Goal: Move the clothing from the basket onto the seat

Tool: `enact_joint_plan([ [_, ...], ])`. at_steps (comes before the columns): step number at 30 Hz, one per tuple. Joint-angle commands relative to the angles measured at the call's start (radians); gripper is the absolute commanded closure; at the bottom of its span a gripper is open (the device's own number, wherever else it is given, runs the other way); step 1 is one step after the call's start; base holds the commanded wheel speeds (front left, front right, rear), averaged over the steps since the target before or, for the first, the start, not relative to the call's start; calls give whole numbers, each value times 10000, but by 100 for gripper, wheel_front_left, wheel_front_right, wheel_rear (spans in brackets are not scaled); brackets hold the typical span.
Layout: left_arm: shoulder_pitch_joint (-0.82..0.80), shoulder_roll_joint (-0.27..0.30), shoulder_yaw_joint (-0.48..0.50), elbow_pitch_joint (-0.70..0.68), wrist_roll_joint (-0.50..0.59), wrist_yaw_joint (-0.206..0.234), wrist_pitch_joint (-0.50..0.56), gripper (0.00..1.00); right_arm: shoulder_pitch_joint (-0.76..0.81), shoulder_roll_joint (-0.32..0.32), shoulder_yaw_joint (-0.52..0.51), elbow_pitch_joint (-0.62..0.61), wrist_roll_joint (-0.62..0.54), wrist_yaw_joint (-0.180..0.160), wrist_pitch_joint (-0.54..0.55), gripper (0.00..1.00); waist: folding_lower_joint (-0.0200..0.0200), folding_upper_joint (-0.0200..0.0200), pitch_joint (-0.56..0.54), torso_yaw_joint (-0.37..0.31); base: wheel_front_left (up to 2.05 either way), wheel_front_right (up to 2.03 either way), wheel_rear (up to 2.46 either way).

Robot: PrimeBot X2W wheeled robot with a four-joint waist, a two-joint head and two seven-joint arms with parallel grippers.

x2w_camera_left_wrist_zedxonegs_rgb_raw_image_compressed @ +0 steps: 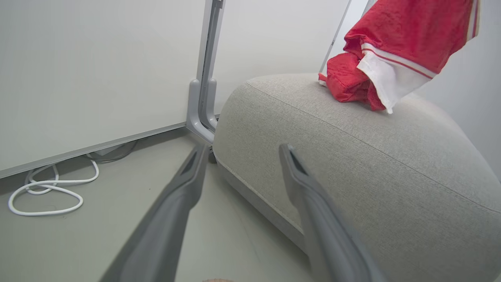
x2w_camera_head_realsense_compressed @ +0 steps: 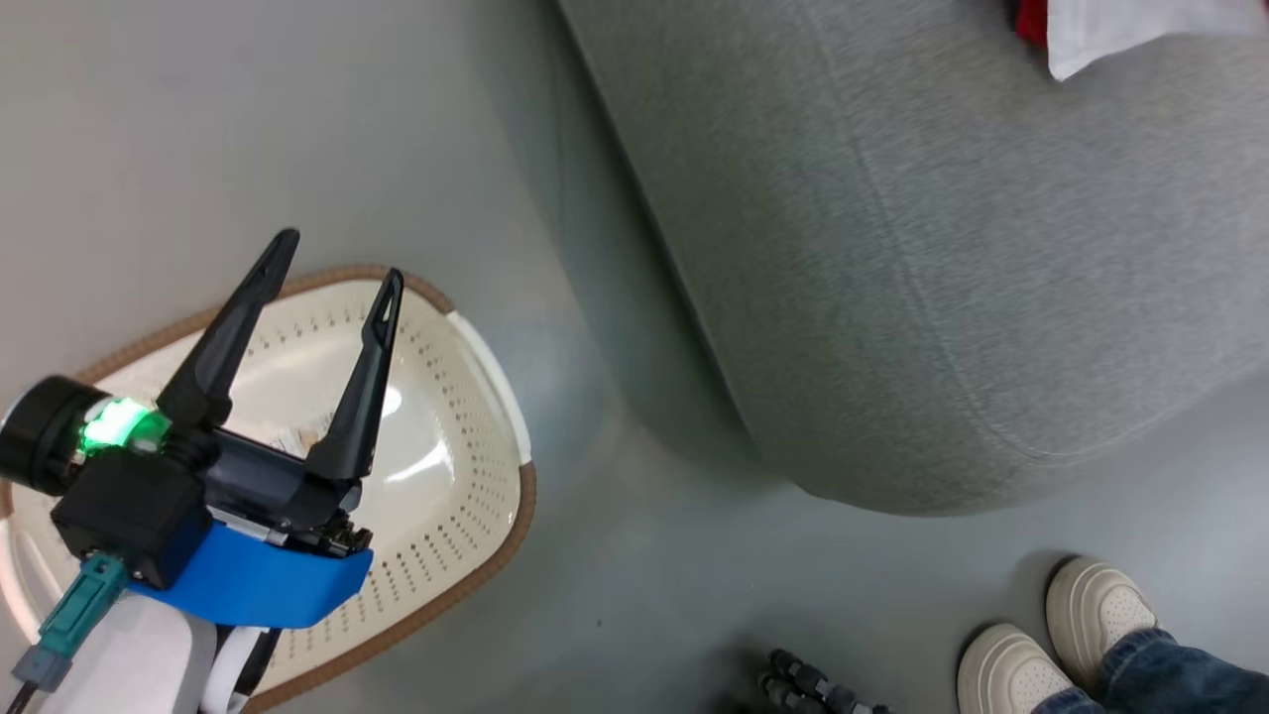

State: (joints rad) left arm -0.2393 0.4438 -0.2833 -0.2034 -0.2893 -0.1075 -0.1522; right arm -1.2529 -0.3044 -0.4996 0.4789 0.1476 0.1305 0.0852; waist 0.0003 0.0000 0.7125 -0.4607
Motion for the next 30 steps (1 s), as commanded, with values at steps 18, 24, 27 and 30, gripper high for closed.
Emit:
enact_joint_plan([
  [18, -417, -14, -197, 11, 71, 108, -374, 0, 865, 318, -768, 3948, -2500, 3, -1219, 0, -3, 0, 581, 972, 0, 0, 0],
  [24, -416, -328, -359, 629, -113, 91, -661, 0, 945, 409, -885, 4360, -2670, 3, -1717, 0, -3, 0, -126, 1106, 0, 0, 0],
  [27, -398, -517, -399, 1121, -226, 62, -832, 0, 1349, 528, -821, 4535, -2783, 3, -1966, 0, -3, 0, -615, 1148, 0, 0, 0],
  [30, -321, -785, -415, 1652, -358, 48, -990, 0, 1810, 732, -734, 4460, -2715, 3, -2397, 0, -3, 0, -1218, 1253, 0, 0, 0],
])
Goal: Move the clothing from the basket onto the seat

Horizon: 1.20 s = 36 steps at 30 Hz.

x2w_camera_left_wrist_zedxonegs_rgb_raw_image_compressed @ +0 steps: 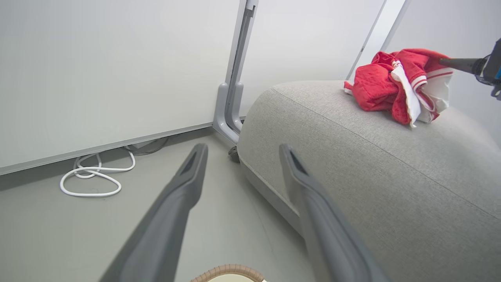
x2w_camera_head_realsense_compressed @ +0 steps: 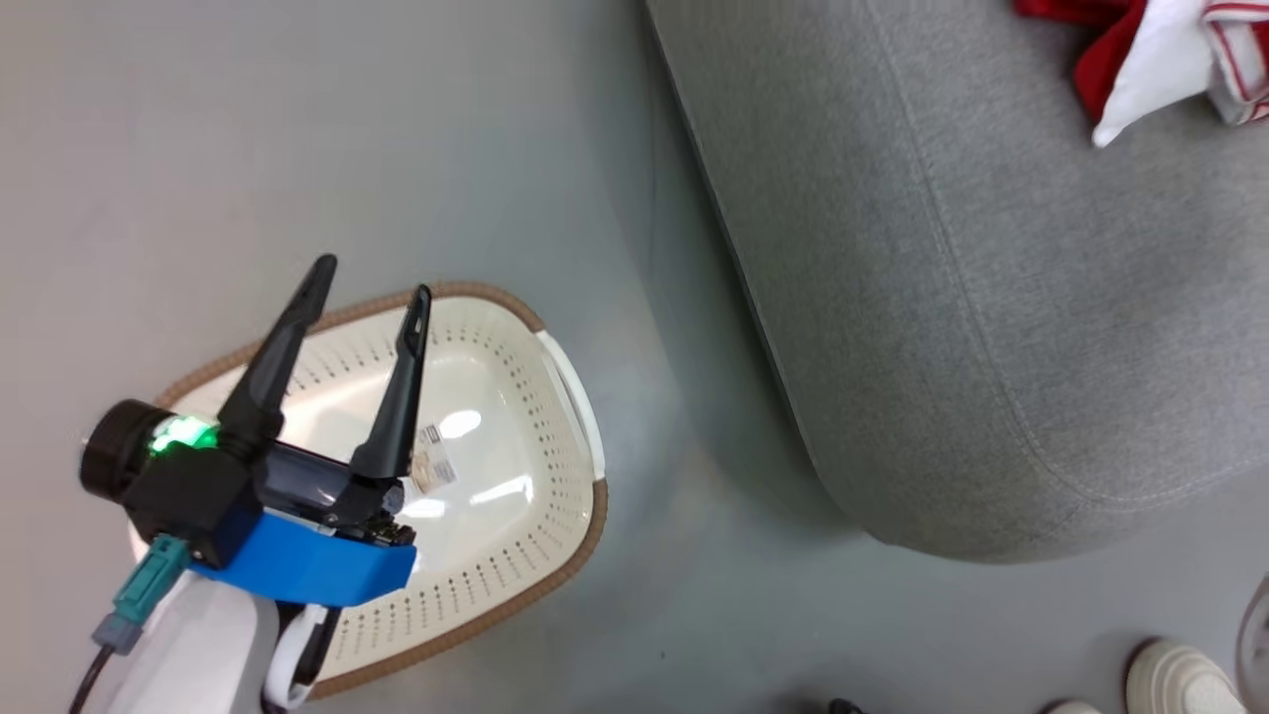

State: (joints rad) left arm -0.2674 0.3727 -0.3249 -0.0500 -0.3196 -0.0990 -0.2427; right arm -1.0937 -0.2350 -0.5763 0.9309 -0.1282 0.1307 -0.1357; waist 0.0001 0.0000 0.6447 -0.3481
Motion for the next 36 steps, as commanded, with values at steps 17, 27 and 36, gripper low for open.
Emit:
enact_joint_plan([
  [17, 1468, -1635, 849, 1858, -351, -223, -234, 0, 4799, 1416, 2607, -2902, 518, 2, -937, 0, -1, 0, -4031, 485, 0, 0, 0],
  [27, 2084, -2307, 1383, 2422, -135, -311, -227, 0, 7717, 1684, 3875, -6087, 1175, 2, 186, 0, -1, 0, -5196, 1123, 0, 0, 0],
  [36, 2306, -2637, 1633, 2904, -78, -319, -229, 0, 9995, 1835, 4022, -8247, 1505, 2, 857, 0, -1, 0, -5714, 1917, 0, 0, 0],
])
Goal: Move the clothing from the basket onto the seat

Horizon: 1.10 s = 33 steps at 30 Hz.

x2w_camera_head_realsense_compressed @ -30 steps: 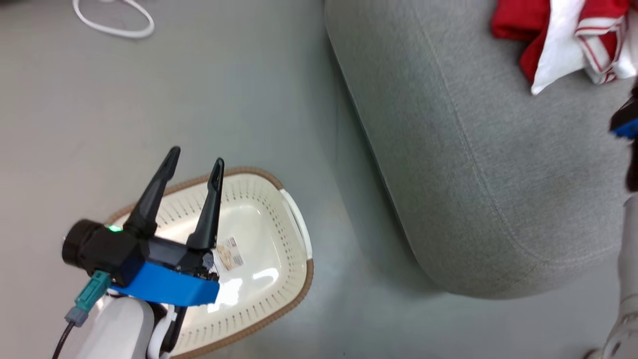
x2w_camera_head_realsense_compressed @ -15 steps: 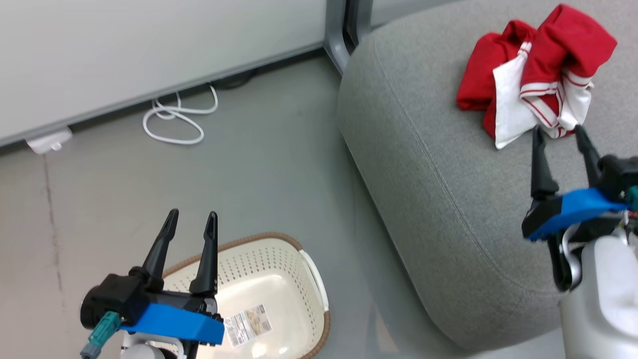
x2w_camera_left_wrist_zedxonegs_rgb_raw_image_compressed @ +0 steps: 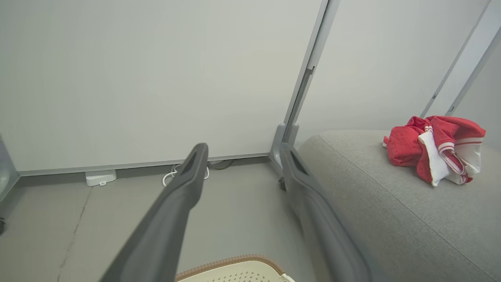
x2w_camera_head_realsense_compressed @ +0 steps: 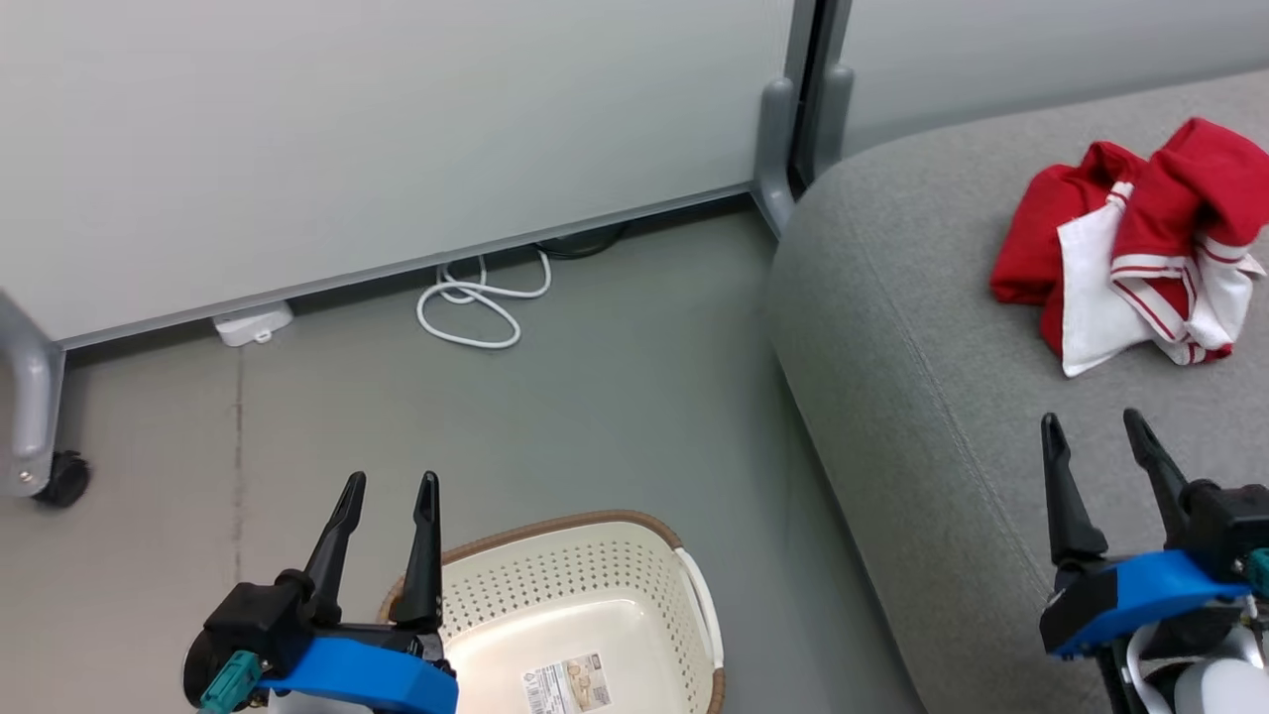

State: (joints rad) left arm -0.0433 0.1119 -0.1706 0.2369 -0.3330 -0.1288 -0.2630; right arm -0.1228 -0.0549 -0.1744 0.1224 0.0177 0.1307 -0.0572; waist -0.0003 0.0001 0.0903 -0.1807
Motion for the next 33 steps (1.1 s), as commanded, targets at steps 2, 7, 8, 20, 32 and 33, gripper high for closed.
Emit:
enact_joint_plan([
  [2, 116, -51, 173, 114, 80, -23, -24, 0, 580, 42, 56, -344, 26, 2, 187, 0, 3, -1, -249, 419, 0, 0, 0],
  [7, 190, -110, 473, 194, 95, -26, -26, 0, 946, 46, 219, -566, 66, 2, 205, 0, 3, -1, -399, 762, 0, 0, 0],
  [8, 222, -123, 560, 196, 90, -27, -24, 0, 1006, 49, 294, -595, 109, 2, 176, 0, 3, -1, -427, 843, 0, 0, 0],
  [20, 168, -40, 827, 655, 12, -28, -25, 0, 1419, 45, 643, -301, 443, 2, -171, 0, 3, -1, -666, 2050, 0, 0, 0],
  [32, 41, 161, 947, 1029, -74, -29, -26, 0, 1545, 44, 877, -10, 616, 2, -372, 0, 3, -1, -778, 2288, 0, 0, 0],
  [33, 47, 166, 945, 1031, -68, -29, -25, 0, 1553, 44, 884, -2, 632, 2, -389, 0, 3, -1, -787, 2284, 0, 0, 0],
])
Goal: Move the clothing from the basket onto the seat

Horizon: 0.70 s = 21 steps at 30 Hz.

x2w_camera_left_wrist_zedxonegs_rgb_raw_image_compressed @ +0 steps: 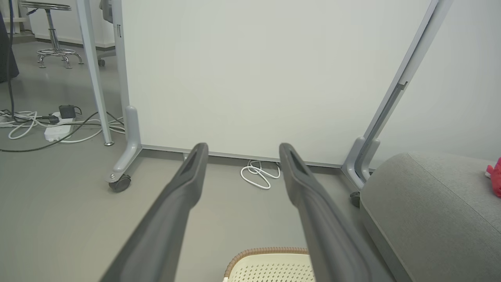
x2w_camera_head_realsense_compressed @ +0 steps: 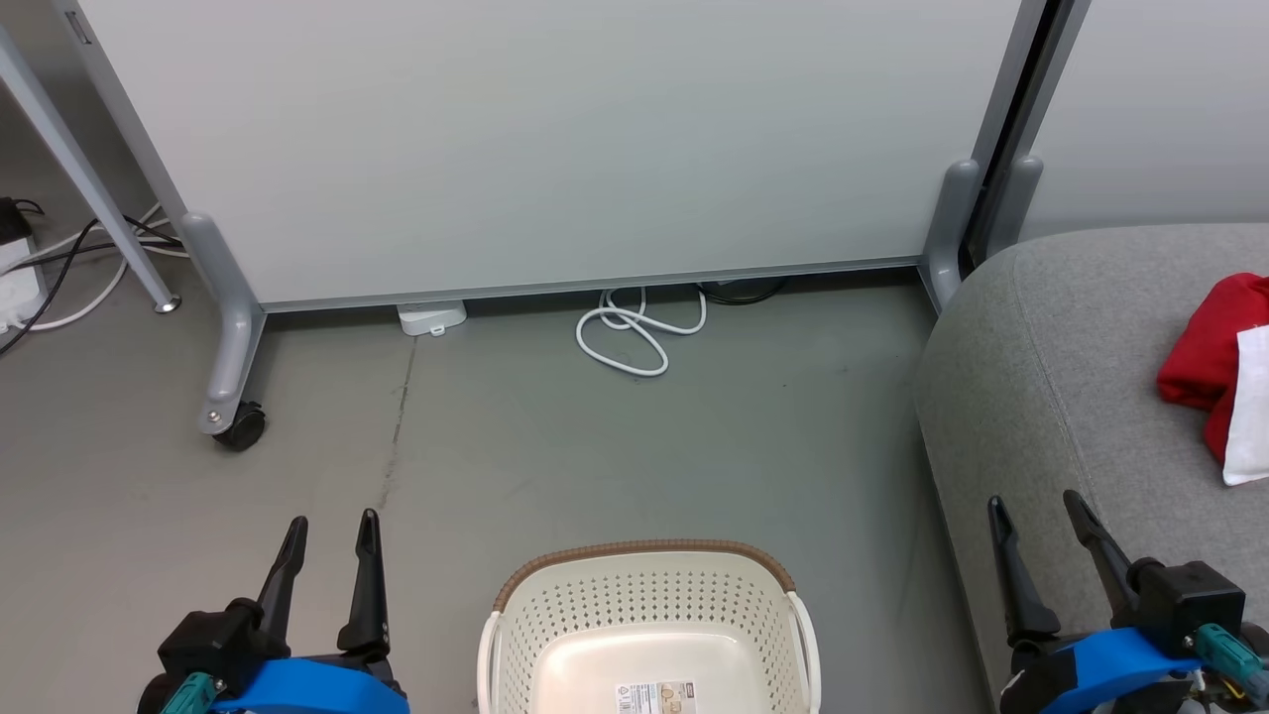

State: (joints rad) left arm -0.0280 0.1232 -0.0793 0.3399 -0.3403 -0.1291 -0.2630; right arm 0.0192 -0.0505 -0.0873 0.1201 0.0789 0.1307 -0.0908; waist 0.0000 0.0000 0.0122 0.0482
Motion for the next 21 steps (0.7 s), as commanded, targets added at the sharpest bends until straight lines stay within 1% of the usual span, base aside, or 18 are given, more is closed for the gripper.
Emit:
enact_joint_plan([
  [1, -100, 57, 20, 3, 7, -25, -25, 0, 141, 0, 18, 23, 25, 2, -67, 0, 0, 0, -10, -7, 0, 0, 0],
  [20, -147, 125, -185, 181, -101, -25, -25, 0, 92, 1, 149, 199, 167, 2, -147, 0, 0, 0, 67, -83, 0, 0, 0],
  [21, 0, 71, -192, 178, -84, 0, 2, 100, 10, 0, 151, 188, 123, 0, -117, 100, 0, 0, 69, -86, 0, 0, 0],
])
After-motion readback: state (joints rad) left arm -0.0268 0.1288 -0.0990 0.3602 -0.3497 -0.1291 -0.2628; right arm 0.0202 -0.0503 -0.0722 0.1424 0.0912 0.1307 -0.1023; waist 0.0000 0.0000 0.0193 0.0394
